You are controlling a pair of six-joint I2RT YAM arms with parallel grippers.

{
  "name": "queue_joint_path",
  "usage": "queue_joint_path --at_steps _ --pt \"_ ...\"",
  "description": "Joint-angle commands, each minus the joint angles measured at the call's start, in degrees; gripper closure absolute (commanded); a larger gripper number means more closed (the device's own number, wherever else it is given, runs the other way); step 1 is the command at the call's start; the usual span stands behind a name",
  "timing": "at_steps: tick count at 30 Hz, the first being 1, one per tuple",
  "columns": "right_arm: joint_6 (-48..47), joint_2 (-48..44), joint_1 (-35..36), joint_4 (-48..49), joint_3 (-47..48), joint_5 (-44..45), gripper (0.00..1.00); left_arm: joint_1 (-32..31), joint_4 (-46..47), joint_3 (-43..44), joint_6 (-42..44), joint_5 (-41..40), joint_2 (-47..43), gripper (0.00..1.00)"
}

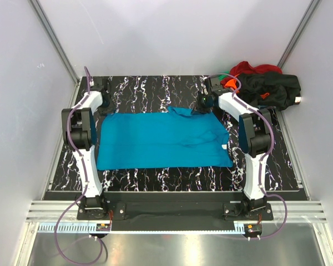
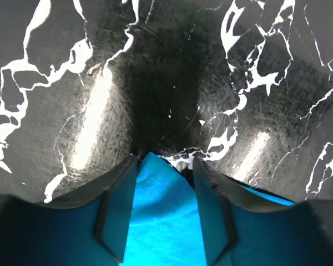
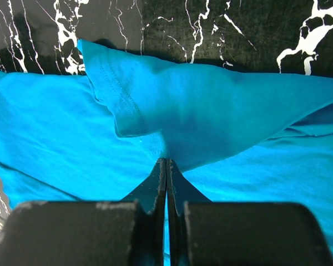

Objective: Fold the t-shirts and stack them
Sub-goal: Fold the tshirt

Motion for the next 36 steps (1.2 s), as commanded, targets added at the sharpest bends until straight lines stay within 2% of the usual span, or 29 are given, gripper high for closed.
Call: queue_joint_path --at_steps 1,4,7,8,11,20,25,30,36 --pt "-1.4 -4.4 0.4 2.0 -0.7 1.2 1.0 0.2 -1.6 -1.0 1.1 -1.7 -1.3 0.59" --pt "-1.6 -4.3 0.4 2.0 -0.5 1.7 1.0 0.3 -1.9 -0.4 1.2 -1.8 -1.0 0.71" --pt "-1.7 -3.7 0.3 1.8 0.5 1.8 1.0 0.2 -2.0 -0.3 1.3 -2.2 -1.0 0.98" --pt "-1.6 -3.7 0.3 1.7 0.8 1.7 1.0 0.2 -2.0 -0.4 1.3 -2.5 -1.1 1.0" --pt "-1.2 -4.1 0.3 0.4 2.5 1.5 1.0 0.1 -2.2 -0.9 0.8 -2.4 -2.8 1.0" --pt "-1.3 -11.0 0.3 -2.5 3.4 2.5 1.0 0.4 -4.8 -6.2 -4.2 -5.5 -15.2 1.0" --pt "-1.8 -17.6 0.3 -2.3 -3.3 4.4 1.0 1.8 -3.4 -15.0 -8.2 -2.7 -23.3 1.0" --pt "-2.5 -26.0 0.3 -1.0 -14.1 7.4 1.0 2.5 1.6 -24.4 -9.7 -1.6 -31.7 1.0" --pt "-1.7 -36.1 0.3 1.6 -25.9 10.5 1.0 2.9 2.7 -28.4 -9.3 -2.5 -34.0 1.0"
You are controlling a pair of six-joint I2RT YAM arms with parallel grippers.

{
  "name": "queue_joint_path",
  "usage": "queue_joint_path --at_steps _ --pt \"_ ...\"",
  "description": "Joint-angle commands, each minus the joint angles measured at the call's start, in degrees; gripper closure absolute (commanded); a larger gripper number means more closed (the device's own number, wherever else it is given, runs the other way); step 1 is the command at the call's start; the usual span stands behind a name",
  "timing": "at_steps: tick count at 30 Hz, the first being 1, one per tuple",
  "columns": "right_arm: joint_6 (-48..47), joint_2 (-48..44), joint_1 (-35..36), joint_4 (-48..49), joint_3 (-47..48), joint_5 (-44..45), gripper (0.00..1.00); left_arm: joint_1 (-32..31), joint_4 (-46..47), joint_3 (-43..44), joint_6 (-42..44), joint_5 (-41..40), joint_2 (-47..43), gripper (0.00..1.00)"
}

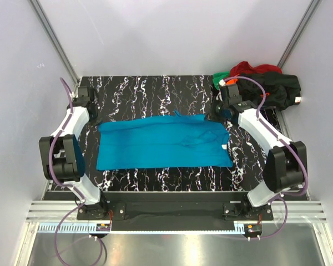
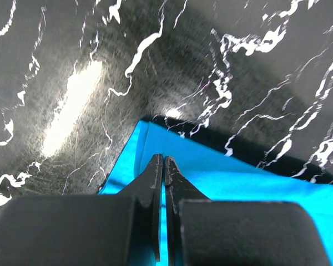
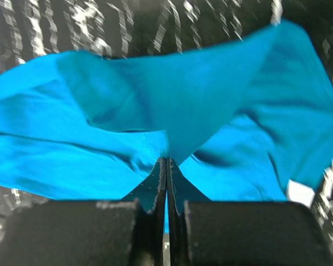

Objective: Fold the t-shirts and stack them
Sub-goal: Fold the tshirt

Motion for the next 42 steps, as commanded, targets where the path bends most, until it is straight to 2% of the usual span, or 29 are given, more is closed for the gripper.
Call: queue_joint_path --at_steps 1,11,18,19,20,21,23,24,25,28,31,33,39,42 --pt "-0.3 -6.5 0.2 2.6 -4.5 4.1 1.0 0.2 3.7 -1.5 -0.4 -0.5 -2.4 1.0" --pt "1.6 -18.5 0.3 3.1 -16.1 6.4 1.0 0.3 3.7 -4.8 -0.1 -3.1 -3.7 1.0" --pt "8.1 -29.5 0.3 4.2 -27.2 9.5 1.0 0.5 3.6 -8.7 -2.5 -4.6 -5.1 1.0" --pt "8.6 -30.5 0.3 4.2 -28.3 9.5 1.0 0.6 3.4 -8.9 -2.7 -4.8 -5.6 0.97" --pt "9.1 -32.3 0.3 4.2 -30.2 10.7 0.92 0.8 3.0 -9.4 -3.7 -5.0 -6.7 0.62" --pt "10.6 -33.1 0.3 3.9 -31.2 11.4 0.74 1.0 2.9 -10.5 -4.3 -5.6 -7.5 0.38" --pt "12.4 -35.3 0.3 3.3 -34.1 13.7 0.42 2.6 3.0 -12.7 -7.4 -6.1 -11.4 0.1" --pt "14.5 -35.9 0.3 3.0 -34.9 16.4 0.21 3.4 2.9 -15.4 -8.6 -6.1 -13.0 0.05" --pt "15.2 -36.2 0.3 2.9 -36.1 17.2 0.17 4.6 3.1 -16.8 -9.6 -6.0 -14.7 0.01" --pt "16.9 -35.3 0.2 2.5 -36.2 18.9 0.11 4.8 4.1 -22.1 -11.9 -6.9 -22.0 0.01" --pt "17.8 -30.0 0.2 2.6 -34.8 17.2 0.09 4.9 5.1 -26.6 -12.6 -6.2 -29.2 0.01" --pt "19.0 -24.9 0.2 2.7 -34.3 15.3 0.09 4.9 5.4 -28.8 -12.6 -4.3 -31.0 0.01" --pt "21.2 -15.1 0.1 8.2 -37.1 12.1 0.13 4.5 7.0 -33.8 -12.8 -1.1 -33.8 0.01" --pt "20.8 -10.9 0.3 10.6 -37.2 11.2 0.25 4.4 7.0 -35.2 -13.0 1.3 -33.1 0.02"
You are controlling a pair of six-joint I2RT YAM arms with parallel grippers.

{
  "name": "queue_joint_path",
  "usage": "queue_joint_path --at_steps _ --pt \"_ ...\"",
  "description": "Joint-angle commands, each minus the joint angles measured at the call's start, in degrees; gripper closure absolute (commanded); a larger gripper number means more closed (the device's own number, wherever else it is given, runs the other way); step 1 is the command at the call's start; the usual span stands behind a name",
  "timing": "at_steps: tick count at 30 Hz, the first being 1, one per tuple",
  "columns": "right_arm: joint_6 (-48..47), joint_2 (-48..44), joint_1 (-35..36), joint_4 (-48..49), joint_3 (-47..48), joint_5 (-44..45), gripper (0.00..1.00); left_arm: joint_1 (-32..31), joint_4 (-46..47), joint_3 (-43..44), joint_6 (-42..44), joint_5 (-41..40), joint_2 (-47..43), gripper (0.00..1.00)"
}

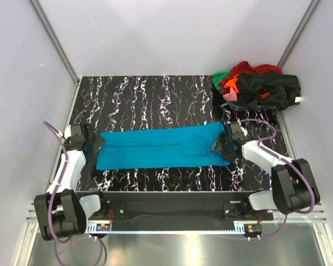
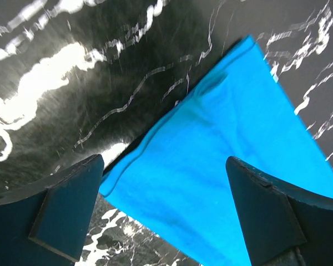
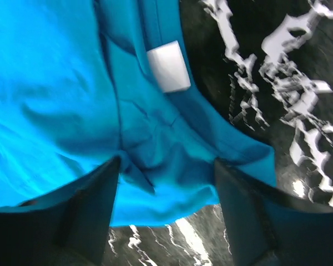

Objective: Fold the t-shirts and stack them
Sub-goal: Fold the tshirt

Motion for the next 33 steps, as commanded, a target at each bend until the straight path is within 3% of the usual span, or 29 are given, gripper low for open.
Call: queue_joint_path --at_steps 1,2,6,9,13,19,21,24,29,30,32,33 --pt "1.6 4.7 0.5 4.1 0.1 -1.7 0.29 -0.2 3.2 -1.4 -1.0 3.8 -0.4 0.02" --pt "1.8 4.9 0.5 4.6 0.3 -1.8 0.44 -0.2 3.6 -2.7 -0.9 4.3 -0.7 0.02" --pt "0.5 9.2 0.5 4.8 3.9 -0.9 0.77 -0.2 3.9 -4.6 -0.2 6.8 -4.0 0.02" --pt "-1.1 15.0 0.5 4.7 9.3 -1.2 0.9 -0.2 2.0 -3.6 0.7 9.7 -7.6 0.03" --pt "-3.4 26.8 0.4 3.5 21.9 -2.8 1.0 -0.2 -4.3 0.8 4.7 12.0 -12.7 0.03" --pt "-8.0 41.6 0.4 -5.4 45.2 -3.0 1.0 -0.2 -12.9 9.0 12.5 19.4 -15.6 0.01" --pt "-9.3 45.5 0.4 -8.3 52.0 -2.5 1.0 -0.2 -15.6 12.7 15.2 16.4 -16.7 0.01" --pt "-11.3 54.3 0.4 -14.5 70.9 -2.9 1.0 -0.1 -17.4 13.7 16.9 7.7 -20.9 0.01" --pt "-14.1 72.1 0.8 -19.1 96.2 -9.4 0.97 0.2 -15.0 11.7 14.1 6.4 -29.6 0.01" --pt "-14.2 75.5 1.0 -20.0 107.5 -11.3 0.94 0.8 -14.5 11.6 14.1 6.6 -32.3 0.01" --pt "-13.7 85.2 1.4 -22.5 119.0 -13.4 0.86 1.4 -13.9 11.2 14.2 6.8 -34.3 0.01" --pt "-13.3 90.0 1.5 -20.9 127.1 -15.2 0.71 1.6 -13.8 11.2 14.2 6.9 -35.5 0.01"
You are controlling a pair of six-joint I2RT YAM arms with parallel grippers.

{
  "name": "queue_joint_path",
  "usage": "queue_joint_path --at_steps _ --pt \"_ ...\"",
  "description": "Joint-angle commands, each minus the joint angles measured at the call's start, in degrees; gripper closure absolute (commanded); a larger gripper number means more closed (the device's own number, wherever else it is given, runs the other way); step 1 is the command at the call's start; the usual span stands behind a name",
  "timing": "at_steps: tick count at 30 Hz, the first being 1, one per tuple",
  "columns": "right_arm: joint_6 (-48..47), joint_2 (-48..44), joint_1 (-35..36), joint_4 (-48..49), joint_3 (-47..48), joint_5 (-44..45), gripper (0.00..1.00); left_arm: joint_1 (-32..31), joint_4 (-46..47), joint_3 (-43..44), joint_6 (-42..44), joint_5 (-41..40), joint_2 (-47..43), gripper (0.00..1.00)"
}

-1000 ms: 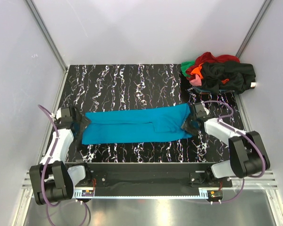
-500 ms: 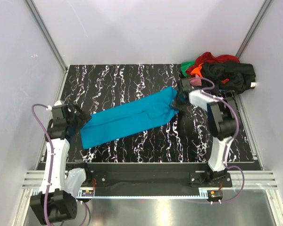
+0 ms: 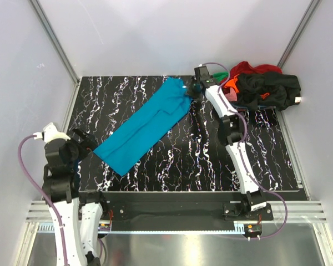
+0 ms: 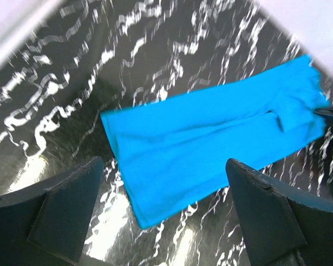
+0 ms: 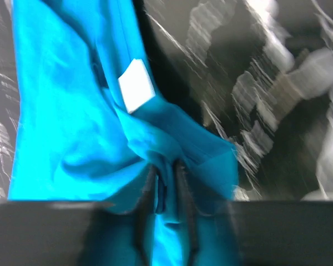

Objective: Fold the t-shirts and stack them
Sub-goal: Fold the tshirt

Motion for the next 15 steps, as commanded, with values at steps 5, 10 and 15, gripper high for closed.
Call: queue_joint_path --at_steps 5,10,15 --pt "0.2 6.6 1.4 11.6 7.8 -5.4 0.33 2.0 2.4 -0.3 1.2 -0.1 -2.6 0.01" --pt "-4.5 -1.1 1.3 12.0 1.5 -0.2 0.01 3.0 2.7 -0.4 1.4 0.6 -2.7 0.01" --pt "-8.1 -11.7 1.3 11.5 -7.1 8.9 0.0 3.1 3.0 -0.5 1.4 1.1 -3.5 0.01"
